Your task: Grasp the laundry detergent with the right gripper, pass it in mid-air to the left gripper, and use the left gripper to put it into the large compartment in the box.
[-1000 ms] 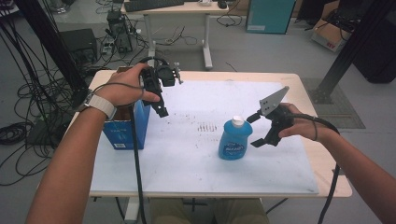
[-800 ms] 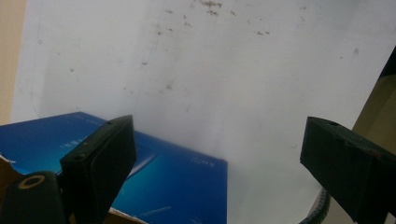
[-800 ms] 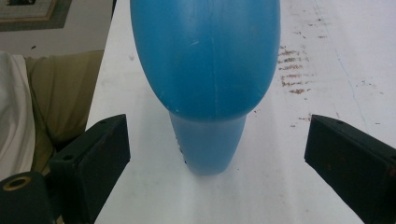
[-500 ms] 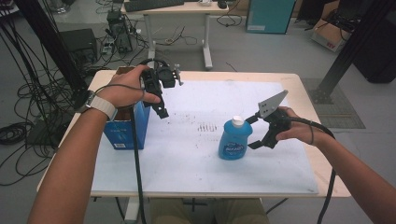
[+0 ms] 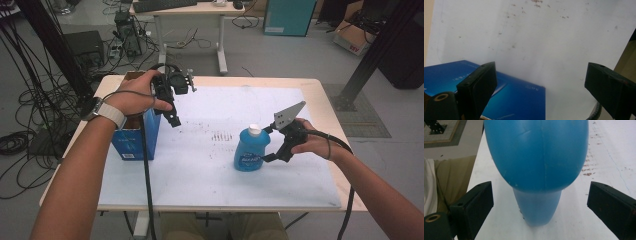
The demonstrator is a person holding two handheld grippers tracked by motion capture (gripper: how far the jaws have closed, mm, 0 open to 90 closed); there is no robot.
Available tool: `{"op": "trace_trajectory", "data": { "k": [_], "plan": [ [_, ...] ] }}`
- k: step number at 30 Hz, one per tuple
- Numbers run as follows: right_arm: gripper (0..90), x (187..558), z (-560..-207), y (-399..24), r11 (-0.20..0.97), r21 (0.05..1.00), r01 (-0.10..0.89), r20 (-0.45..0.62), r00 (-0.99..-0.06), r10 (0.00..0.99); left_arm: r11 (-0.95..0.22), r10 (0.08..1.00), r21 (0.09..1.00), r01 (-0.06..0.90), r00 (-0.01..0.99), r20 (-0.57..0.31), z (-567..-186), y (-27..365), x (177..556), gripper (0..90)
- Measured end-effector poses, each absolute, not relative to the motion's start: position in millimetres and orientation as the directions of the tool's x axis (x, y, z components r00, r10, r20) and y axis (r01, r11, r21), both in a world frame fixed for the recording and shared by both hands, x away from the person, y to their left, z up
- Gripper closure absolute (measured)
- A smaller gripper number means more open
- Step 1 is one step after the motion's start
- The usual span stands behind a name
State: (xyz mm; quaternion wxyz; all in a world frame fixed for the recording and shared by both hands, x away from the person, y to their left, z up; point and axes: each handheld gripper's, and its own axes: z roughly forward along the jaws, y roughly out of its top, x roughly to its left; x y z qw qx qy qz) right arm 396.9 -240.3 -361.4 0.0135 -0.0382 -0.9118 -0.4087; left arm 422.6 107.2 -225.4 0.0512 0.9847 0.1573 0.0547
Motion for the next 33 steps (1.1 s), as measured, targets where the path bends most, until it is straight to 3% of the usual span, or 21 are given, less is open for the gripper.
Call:
{"op": "trace_trajectory", "data": {
  "k": [33],
  "plan": [
    [10.4,396,-382,-231,0.599,0.794,0.102,0.072,-0.995,0.074,-0.944,0.32,0.118,0.31,0.943,0.087,-228,109,423,11.4]
  ]
}}
